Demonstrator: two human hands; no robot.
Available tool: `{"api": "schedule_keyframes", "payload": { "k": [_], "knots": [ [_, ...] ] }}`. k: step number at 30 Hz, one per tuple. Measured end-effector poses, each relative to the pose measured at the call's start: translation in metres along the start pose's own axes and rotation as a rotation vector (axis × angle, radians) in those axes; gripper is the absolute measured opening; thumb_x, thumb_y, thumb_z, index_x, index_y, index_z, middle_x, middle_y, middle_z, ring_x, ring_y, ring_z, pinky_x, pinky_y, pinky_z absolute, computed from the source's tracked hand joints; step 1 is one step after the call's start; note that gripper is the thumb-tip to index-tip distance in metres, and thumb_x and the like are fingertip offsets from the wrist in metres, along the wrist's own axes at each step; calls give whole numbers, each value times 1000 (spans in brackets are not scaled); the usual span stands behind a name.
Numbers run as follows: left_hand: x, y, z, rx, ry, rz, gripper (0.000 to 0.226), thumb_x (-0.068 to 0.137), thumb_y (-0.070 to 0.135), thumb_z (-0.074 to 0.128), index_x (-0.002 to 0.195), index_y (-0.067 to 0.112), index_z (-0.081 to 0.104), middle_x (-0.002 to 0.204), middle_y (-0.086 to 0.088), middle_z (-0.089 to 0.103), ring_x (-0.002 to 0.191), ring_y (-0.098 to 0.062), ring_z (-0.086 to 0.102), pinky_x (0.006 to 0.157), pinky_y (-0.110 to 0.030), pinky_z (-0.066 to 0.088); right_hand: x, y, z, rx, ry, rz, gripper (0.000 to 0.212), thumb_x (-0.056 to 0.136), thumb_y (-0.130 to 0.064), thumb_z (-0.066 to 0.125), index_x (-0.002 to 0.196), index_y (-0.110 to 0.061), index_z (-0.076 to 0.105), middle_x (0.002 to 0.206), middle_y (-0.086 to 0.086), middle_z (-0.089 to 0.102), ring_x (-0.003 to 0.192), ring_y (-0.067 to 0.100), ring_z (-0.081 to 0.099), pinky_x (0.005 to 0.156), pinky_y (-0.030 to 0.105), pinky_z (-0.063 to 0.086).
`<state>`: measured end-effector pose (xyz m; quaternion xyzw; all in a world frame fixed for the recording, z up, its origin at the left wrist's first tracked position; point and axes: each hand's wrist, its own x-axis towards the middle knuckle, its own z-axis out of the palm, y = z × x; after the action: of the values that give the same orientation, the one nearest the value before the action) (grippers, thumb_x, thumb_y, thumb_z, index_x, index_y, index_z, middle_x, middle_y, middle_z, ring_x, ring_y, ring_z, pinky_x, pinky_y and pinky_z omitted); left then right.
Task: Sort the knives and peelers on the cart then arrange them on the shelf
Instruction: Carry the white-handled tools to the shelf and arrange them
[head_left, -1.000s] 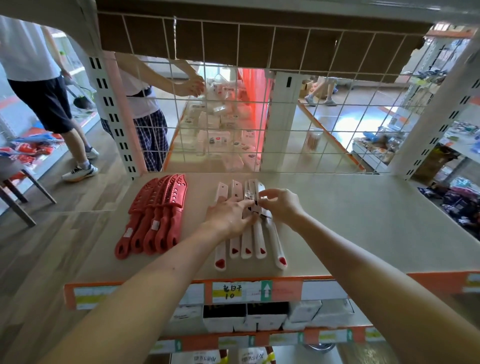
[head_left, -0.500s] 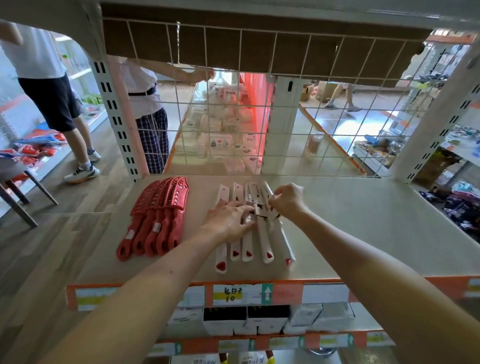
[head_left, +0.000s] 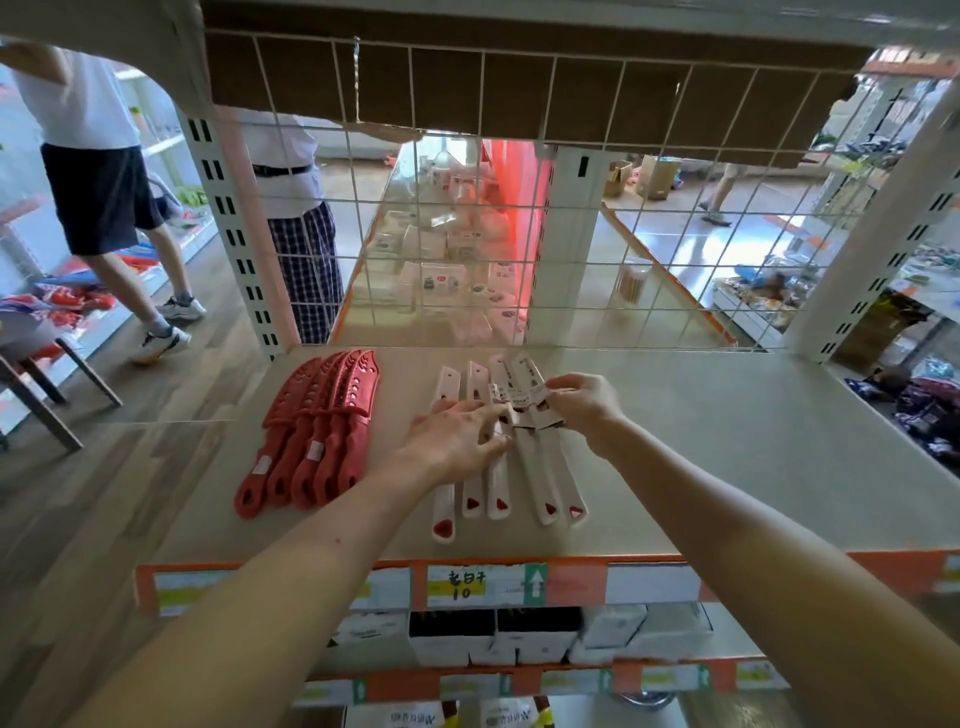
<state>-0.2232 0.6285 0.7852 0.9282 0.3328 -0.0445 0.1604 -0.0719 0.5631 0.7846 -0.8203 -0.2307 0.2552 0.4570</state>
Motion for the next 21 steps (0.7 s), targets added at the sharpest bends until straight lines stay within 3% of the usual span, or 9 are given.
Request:
{"api": "schedule_keyframes", "payload": {
  "k": [5,10,15,17,21],
  "knots": [
    [2,6,3,14,-2,-2,55,95,53,30,147,37,17,156,14,16,144,-19,15,110,-42,23,-9,-1,6,-359,23,-200,24,88,-13,57,107,-9,71,111,15,69,103,27,61,90,29,48],
    [6,9,4,13,-39,-37,58,96,53,29,148,35,12,158,14,11,145,-20,11,111,-42,19,-10,2,4,-328,-41,-191,22,89,-22,61,101,-8,73,104,14,70,80,15,55,71,24,44],
    [6,10,7,31,-75,-76,54,97,53,18,148,41,4,158,14,6,144,-23,7,113,-45,14,-15,2,7,-328,-35,-215,24,86,-26,64,101,-8,72,104,12,70,91,22,62,83,28,49],
    [6,11,7,41,-70,-87,52,97,52,16,147,42,3,158,13,8,143,-26,8,112,-44,14,-16,3,7,-352,-41,-227,25,86,-27,65,102,-9,71,106,11,69,95,22,62,80,26,46],
    [7,13,6,60,-49,-84,51,98,50,15,147,42,5,156,10,14,141,-27,12,110,-42,17,-16,3,9,-358,-48,-222,27,86,-29,65,105,-12,70,108,11,68,83,14,54,72,19,39]
  ]
}}
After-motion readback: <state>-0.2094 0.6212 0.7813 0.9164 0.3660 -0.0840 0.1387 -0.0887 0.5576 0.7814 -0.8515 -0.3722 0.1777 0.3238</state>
